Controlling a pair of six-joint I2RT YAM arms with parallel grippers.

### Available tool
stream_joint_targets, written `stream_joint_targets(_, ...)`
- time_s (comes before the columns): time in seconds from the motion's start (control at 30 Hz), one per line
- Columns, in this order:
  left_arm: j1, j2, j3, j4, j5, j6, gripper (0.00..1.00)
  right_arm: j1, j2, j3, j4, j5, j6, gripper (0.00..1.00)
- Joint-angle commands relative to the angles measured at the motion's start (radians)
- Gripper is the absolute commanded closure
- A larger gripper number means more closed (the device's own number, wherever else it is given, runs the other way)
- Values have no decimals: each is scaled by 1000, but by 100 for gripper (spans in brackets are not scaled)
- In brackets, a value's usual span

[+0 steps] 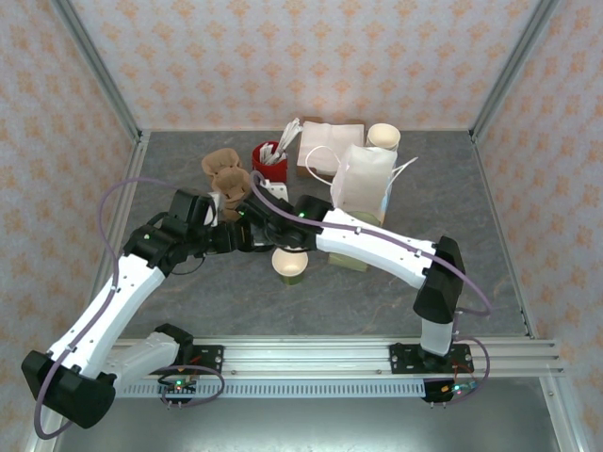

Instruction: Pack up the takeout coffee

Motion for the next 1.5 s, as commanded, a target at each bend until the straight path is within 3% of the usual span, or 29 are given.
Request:
stream_joint_targets(0.0,-4,-50,80,-37,11,65,47,-20,-44,13,-51,-16,0,100)
stream_joint_targets(0.13,-4,-108,168,-54,40,151,42,-70,-101,-43,-53,-144,14,100)
stream_joint_targets(0.37,-46,-195,308,-102,95,418,43,-157,-209,-109,-105,-392,25,100)
stream_joint_targets(0.5,-75,-248,313,-88,209,573,46,-210,-293,-178,-100,-548,45,100)
stream_joint_targets(0.7,-123,-277,280,-52,261,732,49,-259,-386,-227,-136,-709,32,100)
stream_joint_targets(0.8,-173,-272,254,-17,297,789,43,-274,-408,-246,-147,-762,26,100)
stream_joint_targets(0.9,-258,-258,234,2,280,866,44,-279,-411,-256,-163,-806,10,100)
stream_joint_targets(1.13,-501,-160,230,-40,91,1041,45,-278,-422,-280,-159,-846,-6,100)
stream_joint_targets(1.47,-506,-125,178,-7,117,1139,48,-279,-425,-294,-168,-875,-17,100)
